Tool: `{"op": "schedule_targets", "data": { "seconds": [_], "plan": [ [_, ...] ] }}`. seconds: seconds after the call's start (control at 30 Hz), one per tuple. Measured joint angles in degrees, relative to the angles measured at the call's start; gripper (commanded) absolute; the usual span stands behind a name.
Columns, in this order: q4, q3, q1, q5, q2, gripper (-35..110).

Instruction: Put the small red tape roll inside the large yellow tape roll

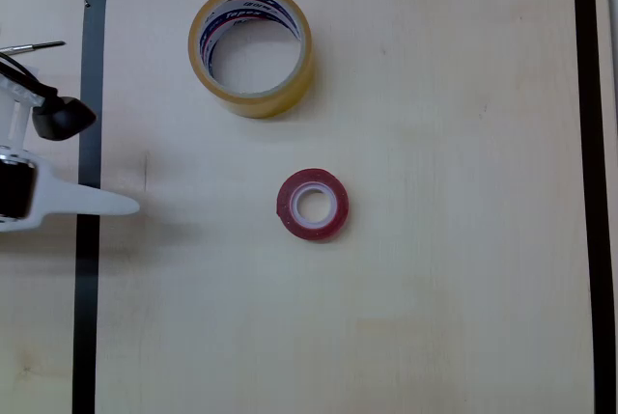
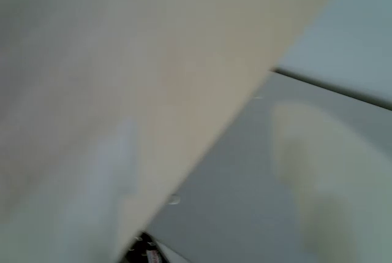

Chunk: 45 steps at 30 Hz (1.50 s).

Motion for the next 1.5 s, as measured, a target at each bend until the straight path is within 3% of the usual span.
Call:
{"op": "schedule_targets", "data": {
  "seconds": [0.3, 0.53, 1.07, 1.5],
  "plan": [
    [-4.7, -26.1, -2.0, -6.9, -45.2, 14],
    [0.8, -48.8, -3.3, -11.5, -77.3, 14],
    [4.2, -79.5, -2.3, -13.0, -113.5, 14],
    [4.8, -86.4, -0.6, -13.0, -122.3, 14]
  ]
}}
